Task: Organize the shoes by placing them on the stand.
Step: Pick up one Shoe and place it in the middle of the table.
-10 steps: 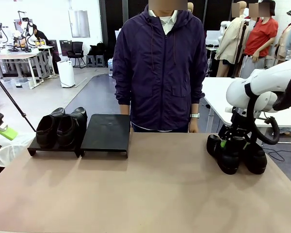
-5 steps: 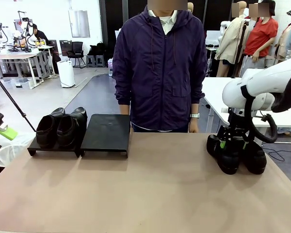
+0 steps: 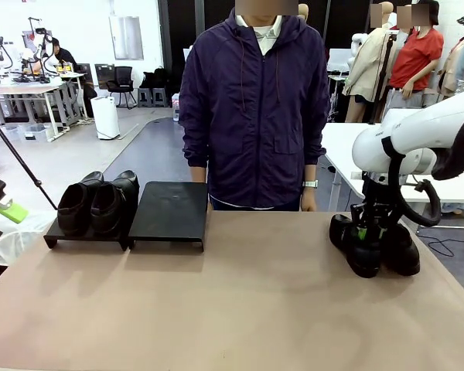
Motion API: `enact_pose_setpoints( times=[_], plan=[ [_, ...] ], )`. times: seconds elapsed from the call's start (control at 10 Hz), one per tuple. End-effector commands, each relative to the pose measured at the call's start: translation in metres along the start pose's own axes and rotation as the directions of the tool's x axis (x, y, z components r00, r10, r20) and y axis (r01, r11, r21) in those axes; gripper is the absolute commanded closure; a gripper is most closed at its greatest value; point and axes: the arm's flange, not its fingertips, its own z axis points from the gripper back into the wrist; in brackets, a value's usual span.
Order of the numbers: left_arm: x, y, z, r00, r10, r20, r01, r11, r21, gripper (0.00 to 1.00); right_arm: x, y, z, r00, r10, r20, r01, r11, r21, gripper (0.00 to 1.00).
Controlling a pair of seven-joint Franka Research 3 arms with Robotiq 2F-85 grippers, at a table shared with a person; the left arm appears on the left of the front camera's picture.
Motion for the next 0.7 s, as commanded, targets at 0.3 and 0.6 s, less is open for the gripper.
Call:
enact_pose_setpoints(
  times=[0.3, 0.6],
  plan=[
    [-0.0012, 0.0006, 0.0037, 1.000, 0.000, -0.009, 0.000, 1.000, 0.007, 0.00, 0.0097, 0.0122, -0.0027, 1.000, 0.012, -0.021, -0.013, 0.998, -0.062, 1.00],
    [-0.0012, 0.0006, 0.0037, 1.000, 0.000, -0.009, 0.000, 1.000, 0.007, 0.00, 0.0086, 0.0117, -0.0022, 1.000, 0.014, -0.022, -0.015, 0.999, -0.045, 1.00]
  ],
)
